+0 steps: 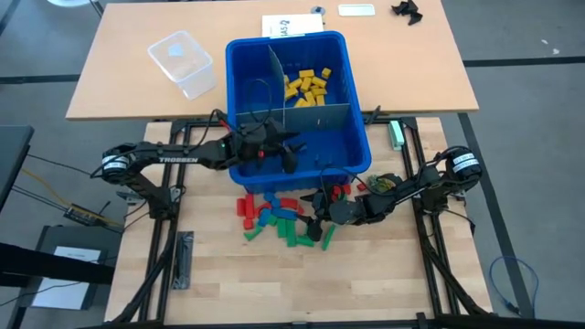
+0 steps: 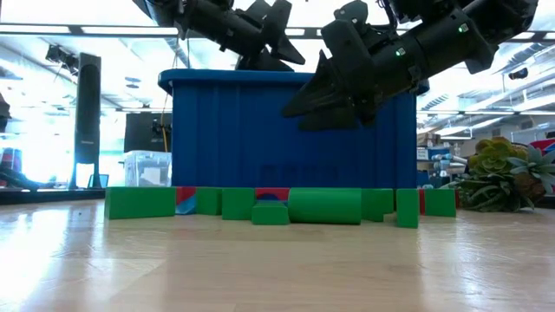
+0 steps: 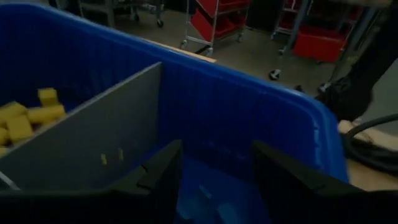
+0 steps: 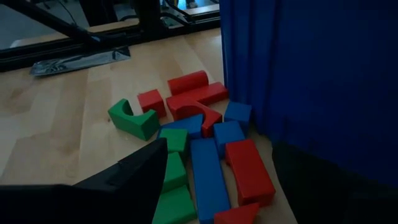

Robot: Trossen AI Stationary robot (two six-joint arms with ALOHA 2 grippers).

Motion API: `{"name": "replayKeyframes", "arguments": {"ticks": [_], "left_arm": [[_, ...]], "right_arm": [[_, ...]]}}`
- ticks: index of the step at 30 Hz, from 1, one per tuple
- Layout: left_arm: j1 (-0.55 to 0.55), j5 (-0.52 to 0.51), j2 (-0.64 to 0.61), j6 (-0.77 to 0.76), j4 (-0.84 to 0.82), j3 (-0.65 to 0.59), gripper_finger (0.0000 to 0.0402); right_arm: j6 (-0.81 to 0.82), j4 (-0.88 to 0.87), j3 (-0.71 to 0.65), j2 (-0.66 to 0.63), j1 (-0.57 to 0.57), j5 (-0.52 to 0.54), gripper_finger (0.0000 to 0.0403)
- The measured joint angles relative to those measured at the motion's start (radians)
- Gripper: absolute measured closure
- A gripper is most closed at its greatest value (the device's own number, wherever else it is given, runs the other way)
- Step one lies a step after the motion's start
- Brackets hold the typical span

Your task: Sort Items/Unsort Items

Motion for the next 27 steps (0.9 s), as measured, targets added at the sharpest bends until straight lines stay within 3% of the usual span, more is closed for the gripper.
{"name": "replayKeyframes", "arguments": {"ticks": [5,17,22,27], "left_arm": [[-0.014,0.038,0.0,-0.035,-0.001,0.0,0.0203],[-0.075,0.014,-0.029,-0.005,-0.103,-0.002,0.0202],[-0.143,-0.038,-0.154,-0.003,-0.29,-0.002,0.0205],[-0.292,-0.152,-0.323,-0.019,-0.536,-0.001,0.021]], "right_arm": [[0.0,0.007,0.0,0.0,0.0,0.0,0.0112],[0.0,0.007,0.0,0.0,0.0,0.0,0.0112],[0.0,0.012,0.0,0.0,0.0,-0.001,0.0112],[0.0,0.017,0.0,0.0,0.0,-0.001,0.0112]]}}
